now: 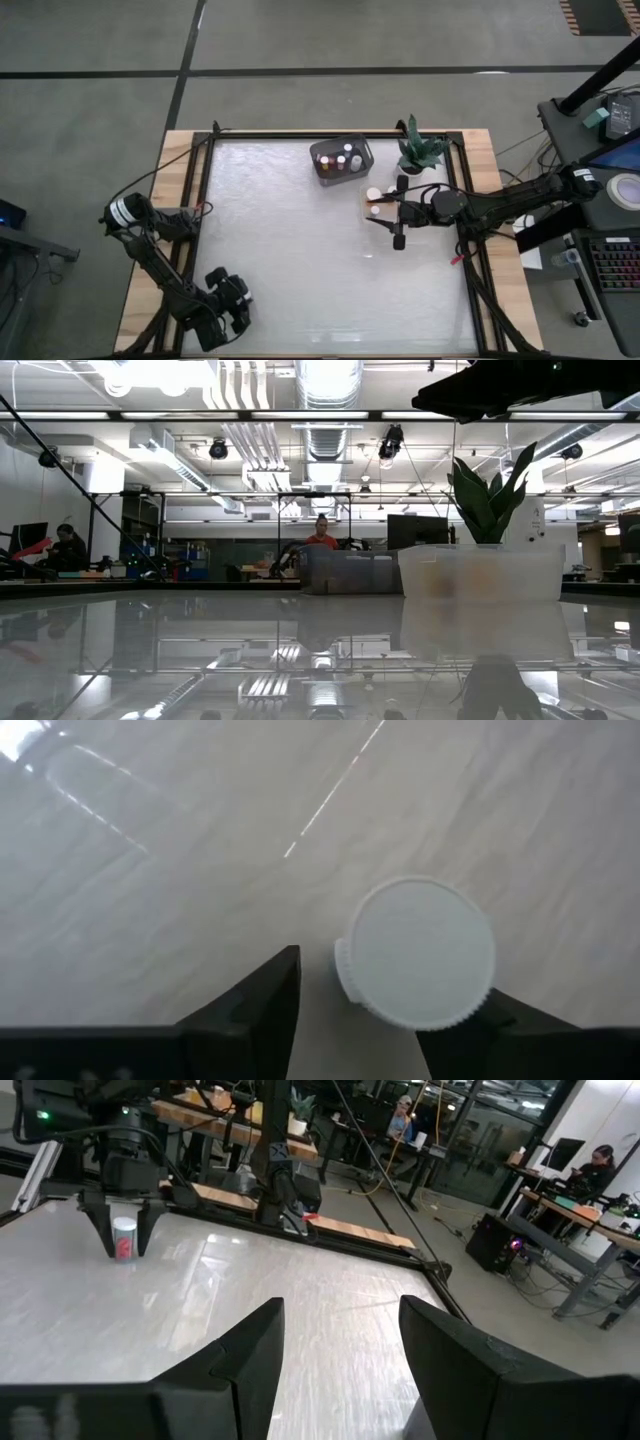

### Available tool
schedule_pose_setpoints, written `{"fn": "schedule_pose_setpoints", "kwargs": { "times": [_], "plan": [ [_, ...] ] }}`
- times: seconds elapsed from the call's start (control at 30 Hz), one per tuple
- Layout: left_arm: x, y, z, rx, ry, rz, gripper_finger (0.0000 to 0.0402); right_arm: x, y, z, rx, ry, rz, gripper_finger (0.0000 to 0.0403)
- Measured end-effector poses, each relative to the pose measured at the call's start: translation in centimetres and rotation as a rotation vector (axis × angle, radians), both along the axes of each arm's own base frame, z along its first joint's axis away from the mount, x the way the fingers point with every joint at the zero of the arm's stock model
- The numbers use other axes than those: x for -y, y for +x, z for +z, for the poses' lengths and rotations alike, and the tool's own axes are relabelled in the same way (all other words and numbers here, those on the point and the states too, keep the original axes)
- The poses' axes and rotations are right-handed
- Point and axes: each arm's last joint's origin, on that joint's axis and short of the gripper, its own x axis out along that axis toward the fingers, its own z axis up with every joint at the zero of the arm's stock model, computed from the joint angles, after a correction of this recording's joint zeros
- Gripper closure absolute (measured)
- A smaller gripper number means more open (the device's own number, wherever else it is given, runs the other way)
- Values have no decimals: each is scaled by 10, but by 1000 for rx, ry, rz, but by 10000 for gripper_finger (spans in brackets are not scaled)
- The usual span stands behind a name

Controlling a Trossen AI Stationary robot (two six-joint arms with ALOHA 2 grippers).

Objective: Pick and place medicine bottles into bin by pill shape (circle, oval)
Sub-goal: Put the blue pill bottle into the transparent bin

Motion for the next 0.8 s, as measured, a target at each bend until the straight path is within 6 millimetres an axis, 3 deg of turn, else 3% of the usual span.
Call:
{"fn": "schedule_pose_setpoints", "kwargs": {
  "times": [0.13,0.4,0.57,0.8],
  "plan": [
    [-2,1,-1,-6,28,-30,259,0,0,0,-1,0,0,211],
    [-4,4,-1,-3,39,-25,328,0,0,-1,-7,-1,0,211],
    [-4,7,1,0,33,-15,327,0,0,-1,-8,-1,0,211],
    [-11,45,23,24,43,-34,325,0,0,-1,-8,17,-2,211]
  ]
}}
